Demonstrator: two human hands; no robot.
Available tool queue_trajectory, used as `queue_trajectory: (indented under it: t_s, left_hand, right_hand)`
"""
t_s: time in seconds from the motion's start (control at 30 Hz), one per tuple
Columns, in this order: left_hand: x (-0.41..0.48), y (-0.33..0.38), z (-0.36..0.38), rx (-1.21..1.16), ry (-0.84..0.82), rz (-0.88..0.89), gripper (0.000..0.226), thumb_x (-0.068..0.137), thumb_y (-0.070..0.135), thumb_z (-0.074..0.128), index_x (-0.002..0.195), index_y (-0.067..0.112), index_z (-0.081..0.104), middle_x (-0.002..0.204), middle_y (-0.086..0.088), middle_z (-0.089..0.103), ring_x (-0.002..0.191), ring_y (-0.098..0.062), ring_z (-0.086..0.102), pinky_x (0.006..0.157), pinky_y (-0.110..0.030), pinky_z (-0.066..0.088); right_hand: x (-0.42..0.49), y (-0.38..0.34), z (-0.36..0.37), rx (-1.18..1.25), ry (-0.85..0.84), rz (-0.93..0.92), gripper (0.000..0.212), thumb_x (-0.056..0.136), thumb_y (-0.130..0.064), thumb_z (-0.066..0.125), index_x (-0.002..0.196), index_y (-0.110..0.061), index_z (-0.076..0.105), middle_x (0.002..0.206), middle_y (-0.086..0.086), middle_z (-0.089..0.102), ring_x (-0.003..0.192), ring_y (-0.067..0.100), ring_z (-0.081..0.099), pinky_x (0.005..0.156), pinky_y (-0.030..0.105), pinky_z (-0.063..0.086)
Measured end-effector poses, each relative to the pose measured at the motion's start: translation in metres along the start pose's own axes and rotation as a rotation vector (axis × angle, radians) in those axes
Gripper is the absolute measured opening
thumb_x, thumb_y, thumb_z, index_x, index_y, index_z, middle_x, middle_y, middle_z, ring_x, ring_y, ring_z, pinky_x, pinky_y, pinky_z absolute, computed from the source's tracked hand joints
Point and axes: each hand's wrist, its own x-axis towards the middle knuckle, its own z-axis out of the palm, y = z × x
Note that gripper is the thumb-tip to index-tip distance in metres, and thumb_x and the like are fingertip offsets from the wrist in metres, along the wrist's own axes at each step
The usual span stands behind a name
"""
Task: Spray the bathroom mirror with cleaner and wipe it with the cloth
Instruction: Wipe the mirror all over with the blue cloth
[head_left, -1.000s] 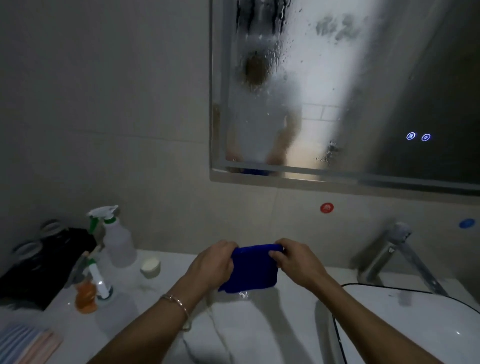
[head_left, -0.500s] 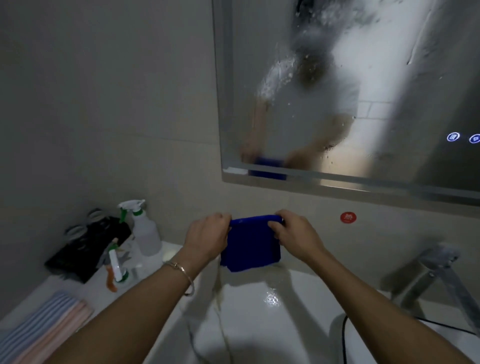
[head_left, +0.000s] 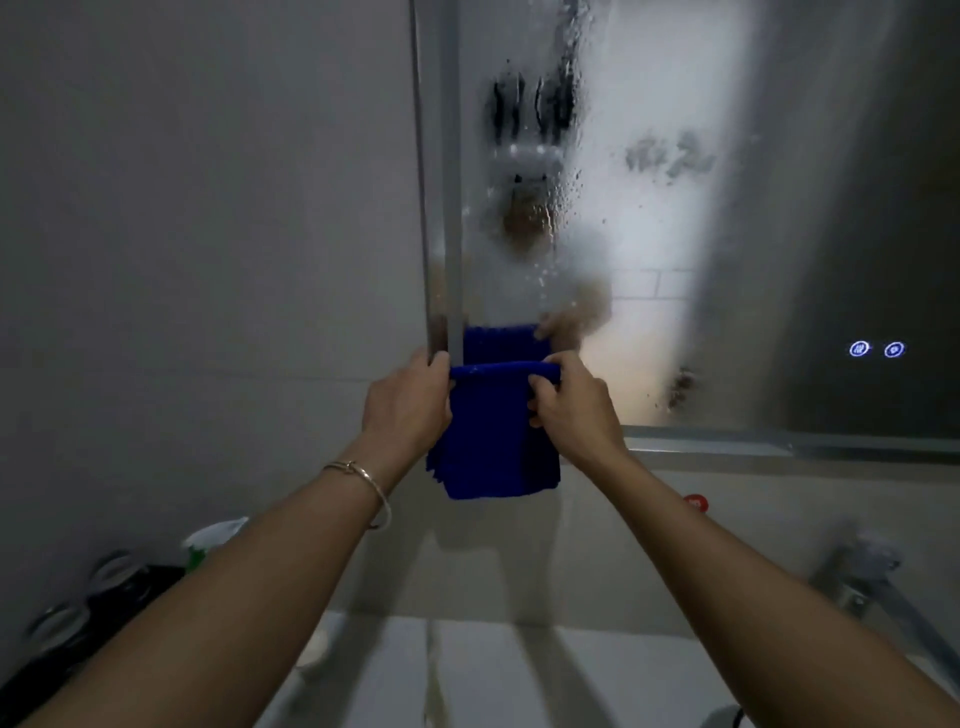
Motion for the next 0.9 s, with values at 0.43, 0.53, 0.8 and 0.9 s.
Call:
queue_trajectory:
  t_s: [0.43,0.53,0.8,0.9]
  left_hand:
    - [0.043,-0.015,0.0,-0.216,0.307,-0.14,0.023,0.092,0.026,0.055,0.109,0.012,0.05,0.105,-0.009,0.048,0.089,-0.023,0.052,0.054,-0.033,0.042]
    - [0.041,-0.018,0.005,-0.141,0.387,0.01,0.012,0.082,0.011,0.066,0.087,0.01,0.055,0.083,-0.008,0.052,0.069,-0.024,0.053,0.043,-0.028,0.034]
    - [0.017,0.001,0.037,0.001,0.379,0.153,0.05,0.068,0.001,0.067,0.117,-0.001,0.055,0.121,-0.019,0.055,0.097,-0.03,0.058,0.081,-0.039,0.05]
    - [0.001,0.004,0.056,0.168,0.291,0.164,0.074,0.074,0.02,0.064,0.137,-0.005,0.034,0.147,-0.023,0.032,0.13,-0.036,0.039,0.108,-0.046,0.031]
  right_hand:
    - [0.037,-0.024,0.028,-0.155,0.277,-0.186,0.016,0.095,-0.019,0.048,0.102,-0.024,0.034,0.092,0.001,0.062,0.072,0.019,0.061,0.067,0.043,0.055]
    - [0.031,-0.012,0.037,-0.421,0.259,-0.427,0.027,0.088,-0.012,0.058,0.11,-0.016,0.043,0.111,0.008,0.052,0.08,0.022,0.057,0.064,0.04,0.055]
    - [0.033,0.009,0.043,-0.939,0.238,-0.568,0.082,0.063,-0.016,0.082,0.133,0.0,0.043,0.135,0.024,0.045,0.117,0.037,0.048,0.099,0.049,0.045]
    - [0.033,0.014,0.049,-0.985,0.298,-0.621,0.082,0.067,-0.021,0.081,0.136,0.001,0.042,0.141,0.023,0.04,0.129,0.036,0.035,0.109,0.05,0.032]
